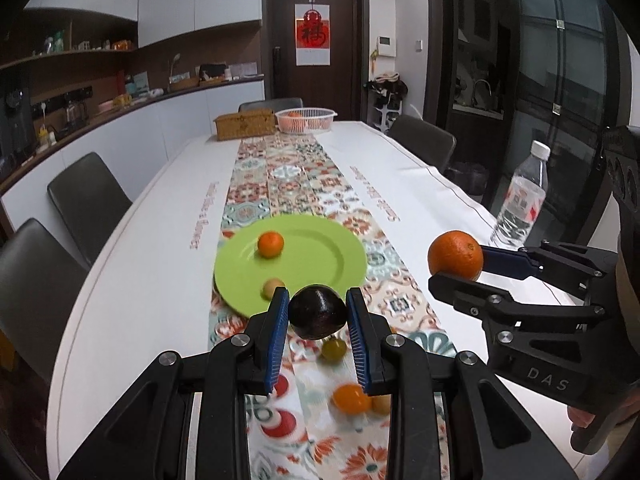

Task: Organize fruits
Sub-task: 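Carry the plum and orange over the green plate and release both, then withdraw both tools from the plate back toward the remaining fruits, then reach the left tool to the large orange while the right tool reaches the green tomato, then close the left tool on the large orange while the right tool grasps the green tomato, then carry the orange and tomato over the green plate and open both tools, then withdraw both tools from the plate toward the remaining fruits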

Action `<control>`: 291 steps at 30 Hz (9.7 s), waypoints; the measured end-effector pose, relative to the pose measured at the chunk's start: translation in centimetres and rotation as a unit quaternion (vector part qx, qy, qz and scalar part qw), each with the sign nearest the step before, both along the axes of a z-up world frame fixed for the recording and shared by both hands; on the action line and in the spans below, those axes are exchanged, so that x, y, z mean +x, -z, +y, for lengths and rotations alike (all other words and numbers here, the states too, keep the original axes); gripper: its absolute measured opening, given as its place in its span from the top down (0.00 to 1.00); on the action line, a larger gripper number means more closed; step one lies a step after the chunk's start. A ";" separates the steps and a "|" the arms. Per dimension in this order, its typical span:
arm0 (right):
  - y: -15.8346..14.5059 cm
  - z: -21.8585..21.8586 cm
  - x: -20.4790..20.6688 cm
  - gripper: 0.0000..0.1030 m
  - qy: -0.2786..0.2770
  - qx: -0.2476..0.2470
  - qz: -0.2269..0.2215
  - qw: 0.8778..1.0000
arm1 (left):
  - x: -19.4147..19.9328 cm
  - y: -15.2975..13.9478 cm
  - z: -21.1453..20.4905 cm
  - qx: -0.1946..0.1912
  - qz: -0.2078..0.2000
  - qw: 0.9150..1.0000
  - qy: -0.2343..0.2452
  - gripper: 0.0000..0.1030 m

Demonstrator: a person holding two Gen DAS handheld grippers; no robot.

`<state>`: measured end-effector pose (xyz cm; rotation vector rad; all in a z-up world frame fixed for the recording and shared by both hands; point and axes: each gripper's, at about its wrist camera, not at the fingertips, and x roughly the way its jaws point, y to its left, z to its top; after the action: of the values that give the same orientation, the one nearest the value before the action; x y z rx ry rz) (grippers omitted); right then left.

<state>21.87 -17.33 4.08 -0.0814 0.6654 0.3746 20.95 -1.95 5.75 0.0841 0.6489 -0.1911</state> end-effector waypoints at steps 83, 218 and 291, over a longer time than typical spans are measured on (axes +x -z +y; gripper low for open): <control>-1.6 1.4 5.1 0.38 -0.006 -0.026 -0.022 0.999 | 3.0 -1.1 3.7 -0.020 -0.013 0.999 -0.023 0.25; 4.4 -1.3 1.0 0.74 0.000 0.024 0.074 0.997 | 0.6 6.1 -0.7 -0.045 0.062 0.994 0.081 0.65; 2.3 3.4 12.5 0.53 -0.015 0.001 0.019 1.000 | 10.7 3.2 4.4 0.012 0.005 1.000 -0.002 0.35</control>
<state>34.38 -13.94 1.79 -0.0826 0.7022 0.4064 31.67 2.44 2.57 0.1049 0.6620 -0.1796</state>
